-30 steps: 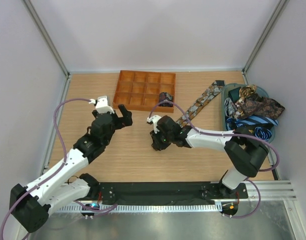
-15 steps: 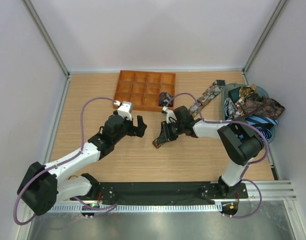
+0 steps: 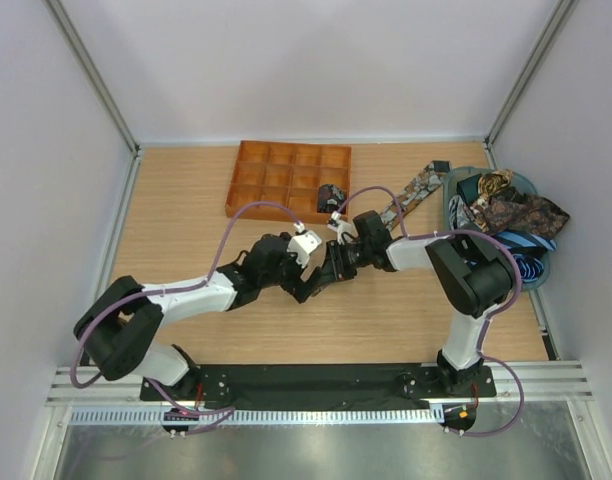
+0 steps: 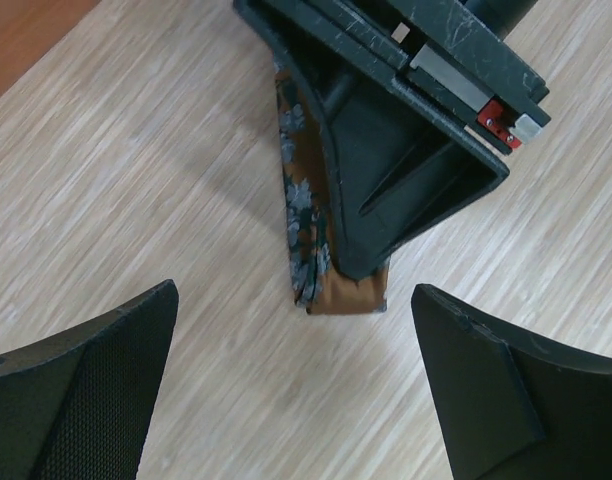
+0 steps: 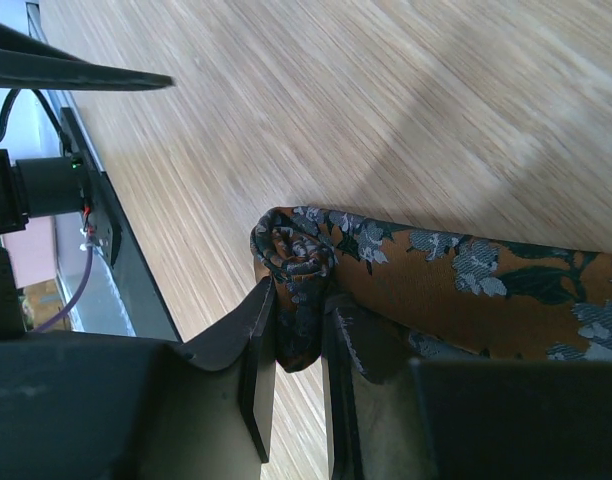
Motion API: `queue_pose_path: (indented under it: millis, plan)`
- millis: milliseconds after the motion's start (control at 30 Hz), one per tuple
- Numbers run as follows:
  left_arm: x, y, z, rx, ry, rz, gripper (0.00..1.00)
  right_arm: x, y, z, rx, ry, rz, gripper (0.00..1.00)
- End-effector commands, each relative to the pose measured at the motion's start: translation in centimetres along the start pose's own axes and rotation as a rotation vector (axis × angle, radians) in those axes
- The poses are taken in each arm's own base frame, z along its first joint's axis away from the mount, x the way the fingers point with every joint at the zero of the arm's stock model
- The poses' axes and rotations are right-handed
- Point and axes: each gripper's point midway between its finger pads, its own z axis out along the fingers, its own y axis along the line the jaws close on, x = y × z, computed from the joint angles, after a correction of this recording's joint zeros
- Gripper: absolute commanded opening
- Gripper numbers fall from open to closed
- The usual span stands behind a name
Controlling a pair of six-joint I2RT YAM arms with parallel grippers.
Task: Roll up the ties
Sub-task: Roll the tie
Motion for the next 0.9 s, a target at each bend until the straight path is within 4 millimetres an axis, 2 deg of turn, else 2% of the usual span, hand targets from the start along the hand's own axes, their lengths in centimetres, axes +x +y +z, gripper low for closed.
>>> queue_pose_path:
  millis: [0,33,67,100,200,400,467,533,667,867]
  plan:
    - [-1.6,-0.6,1.2,0.056,-0.007,0.106,1.0,0.7,-1.5,0.5,0.036,0.009,0.017,0.19]
    - [-1.1,-0.7,1.5,0.067,0.025,0.109,1.0,0.6,-1.6,0.5,0.034,0.007,0.019,0.19]
    - [-1.8,-1.0,1.8,0.087,0.02,0.114,1.0,0.6,-1.6,0.5,0.033,0.006,0.021,0.19]
    - [-1.7,-1.2,2.0,0.098,0.031,0.114,1.0,0.6,-1.7,0.5,0.033,0.004,0.023,0.19]
    - [-0.5,-1.5,3.2,0.117,0.087,0.123,1.0,0.6,-1.7,0.6,0.025,0.006,0.032,0.19]
    - [1.0,-1.2,3.7,0.103,0.149,0.109,0.97,0.4,-1.9,0.7,0.022,0.004,0.033,0.19]
    - [1.5,-1.5,3.9,0.12,0.167,0.105,0.88,0.5,-1.9,0.7,0.021,0.008,0.034,0.19]
    - [1.8,-1.7,4.0,0.135,0.196,0.099,0.84,0.4,-1.8,0.8,0.018,0.008,0.035,0.19]
    - [2.4,-2.4,4.7,0.177,0.214,0.095,0.81,0.3,-1.9,0.8,0.016,0.009,0.035,0.19]
    - [2.5,-2.1,5.7,0.157,0.225,0.095,0.77,0.4,-1.9,0.9,0.014,0.012,0.04,0.19]
